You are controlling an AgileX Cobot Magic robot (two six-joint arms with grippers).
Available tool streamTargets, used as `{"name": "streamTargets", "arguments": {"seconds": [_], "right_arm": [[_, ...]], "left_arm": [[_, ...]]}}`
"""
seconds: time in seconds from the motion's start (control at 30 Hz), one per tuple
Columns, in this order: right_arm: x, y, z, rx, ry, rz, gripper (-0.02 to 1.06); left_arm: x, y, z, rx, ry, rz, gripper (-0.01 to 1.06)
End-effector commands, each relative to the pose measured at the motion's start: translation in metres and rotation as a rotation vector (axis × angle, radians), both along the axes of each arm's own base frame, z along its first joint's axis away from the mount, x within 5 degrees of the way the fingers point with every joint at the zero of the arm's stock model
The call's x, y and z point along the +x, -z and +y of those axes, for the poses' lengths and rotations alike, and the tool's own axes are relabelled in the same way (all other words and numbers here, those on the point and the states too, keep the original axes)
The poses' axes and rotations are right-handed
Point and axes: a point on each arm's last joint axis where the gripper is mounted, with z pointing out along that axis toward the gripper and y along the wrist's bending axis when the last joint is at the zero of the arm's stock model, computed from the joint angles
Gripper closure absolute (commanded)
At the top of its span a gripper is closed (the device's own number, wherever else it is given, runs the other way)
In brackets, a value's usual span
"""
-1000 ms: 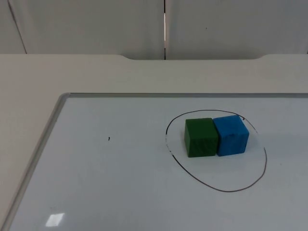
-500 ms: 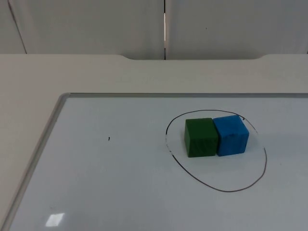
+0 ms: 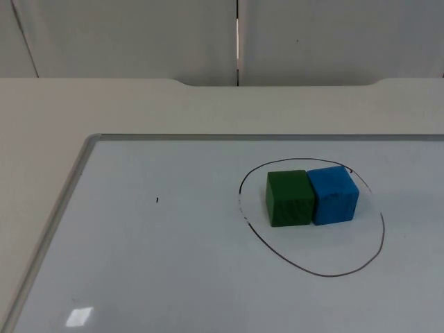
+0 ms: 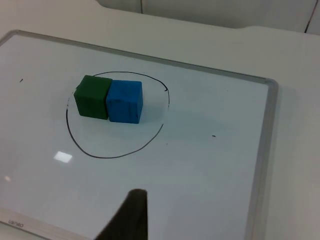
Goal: Push the two cubes into the marked area.
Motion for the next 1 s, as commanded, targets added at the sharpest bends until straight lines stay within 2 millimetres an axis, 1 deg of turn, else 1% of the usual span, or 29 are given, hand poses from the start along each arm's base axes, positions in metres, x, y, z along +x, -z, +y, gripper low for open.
{"name": "streamTargets", "arguments": {"seconds": [0.0, 0.97], "right_arm": [[0.0001, 0.0019, -0.0001, -0.001, -0.001, 0.003, -0.01], [0.0001, 0.0019, 0.0001, 0.0, 0.0, 0.004, -0.01]], "left_arm": [[-0.0001, 0.0017, 0.0004, 0.005, -0.005, 0.002, 0.0], [-0.0001, 0.0017, 0.0004, 0.005, -0.005, 0.002, 0.0]]}}
